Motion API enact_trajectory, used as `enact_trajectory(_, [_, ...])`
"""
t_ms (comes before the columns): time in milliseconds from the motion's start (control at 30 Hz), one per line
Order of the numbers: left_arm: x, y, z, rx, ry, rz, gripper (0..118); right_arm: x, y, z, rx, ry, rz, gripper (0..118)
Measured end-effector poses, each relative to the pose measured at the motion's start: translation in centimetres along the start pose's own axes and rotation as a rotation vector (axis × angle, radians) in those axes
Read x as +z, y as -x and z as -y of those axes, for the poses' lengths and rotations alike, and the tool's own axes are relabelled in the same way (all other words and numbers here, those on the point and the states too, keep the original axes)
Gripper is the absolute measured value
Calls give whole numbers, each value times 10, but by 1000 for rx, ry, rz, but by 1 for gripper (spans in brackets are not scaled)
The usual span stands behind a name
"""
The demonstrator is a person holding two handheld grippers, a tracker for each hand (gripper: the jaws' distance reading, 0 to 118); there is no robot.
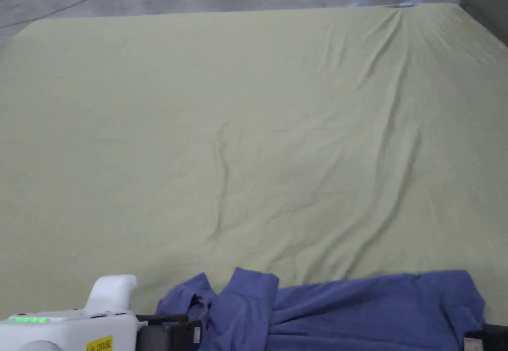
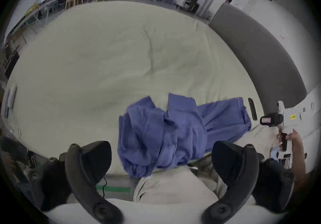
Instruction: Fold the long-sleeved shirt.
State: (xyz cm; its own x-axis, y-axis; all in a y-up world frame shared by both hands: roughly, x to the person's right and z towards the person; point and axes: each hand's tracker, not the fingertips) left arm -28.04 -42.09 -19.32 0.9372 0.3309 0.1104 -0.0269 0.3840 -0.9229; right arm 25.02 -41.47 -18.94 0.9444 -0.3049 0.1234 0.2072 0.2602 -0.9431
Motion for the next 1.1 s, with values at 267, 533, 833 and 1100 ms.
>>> enact_trajectory(267, [-19,66,25,382,-31,246,0,-8,50,45,112,1,-270,0])
enact_trajectory(533, [-24,138,-4,456,-33,565,118,-16,72,43,227,34,-338,0])
enact_trajectory(833, [-126,90,-6,506,78,808,118,-26,78,33,242,74,-433,0])
enact_trajectory(1100, [-114,76,-10,499,80,700,22,-35,87,22,250,89,-391,0])
